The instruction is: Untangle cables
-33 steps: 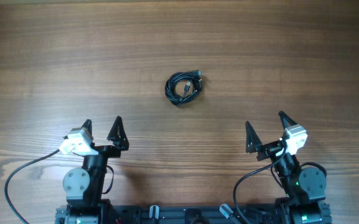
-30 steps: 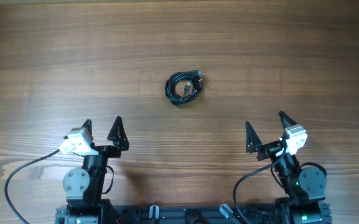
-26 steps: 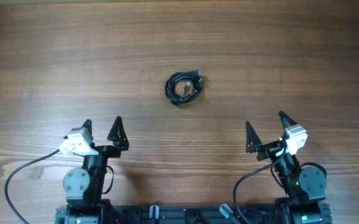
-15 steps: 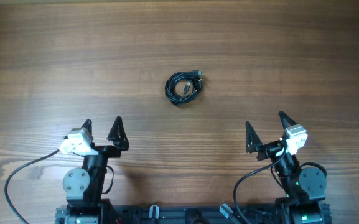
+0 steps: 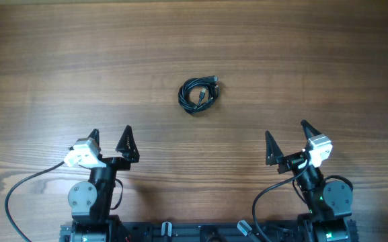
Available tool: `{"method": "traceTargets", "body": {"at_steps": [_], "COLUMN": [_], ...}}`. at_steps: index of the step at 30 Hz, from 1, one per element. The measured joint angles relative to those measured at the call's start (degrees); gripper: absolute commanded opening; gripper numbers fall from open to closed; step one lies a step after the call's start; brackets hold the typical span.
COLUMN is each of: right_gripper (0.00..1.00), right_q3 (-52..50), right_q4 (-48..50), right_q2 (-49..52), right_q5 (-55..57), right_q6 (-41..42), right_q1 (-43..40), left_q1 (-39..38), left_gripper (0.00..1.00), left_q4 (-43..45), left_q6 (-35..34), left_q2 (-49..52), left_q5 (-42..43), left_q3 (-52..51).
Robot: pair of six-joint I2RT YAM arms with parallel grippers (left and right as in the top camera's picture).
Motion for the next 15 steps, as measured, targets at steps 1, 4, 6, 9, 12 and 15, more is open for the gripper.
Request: {"method": "traceTargets", "body": {"at_steps": [1, 4, 6, 9, 12, 15], "right_gripper": [1.00, 1.00, 1.00, 1.00, 1.00, 1.00], "right_q3": [0.0, 0.0, 0.0, 0.0, 0.0, 0.0], "right_q4": [0.0, 0.0, 0.0, 0.0, 0.0, 0.0], "right_q2": [0.0, 0.0, 0.0, 0.0, 0.0, 0.0], "right_q5": [0.0, 0.0, 0.0, 0.0, 0.0, 0.0], "right_q6": [0.0, 0.0, 0.0, 0.0, 1.7, 3.3], "right_q1": [0.0, 0.0, 0.0, 0.0, 0.0, 0.0], "left_q1": [0.0, 0.0, 0.0, 0.0, 0.0, 0.0], "left_gripper": [1.00, 1.00, 1.00, 1.00, 1.00, 1.00], "left_q4": [0.0, 0.0, 0.1, 0.3, 1.4, 3.0], "left_q6": [0.0, 0.0, 0.0, 0.0, 0.2, 1.8], "left_q2": [0.0, 0.0, 0.0, 0.0, 0.0, 0.0], "left_q5": [0.0, 0.0, 0.0, 0.0, 0.5, 2.4], "left_q3": [0.0, 0.0, 0.0, 0.0, 0.0, 0.0]}}
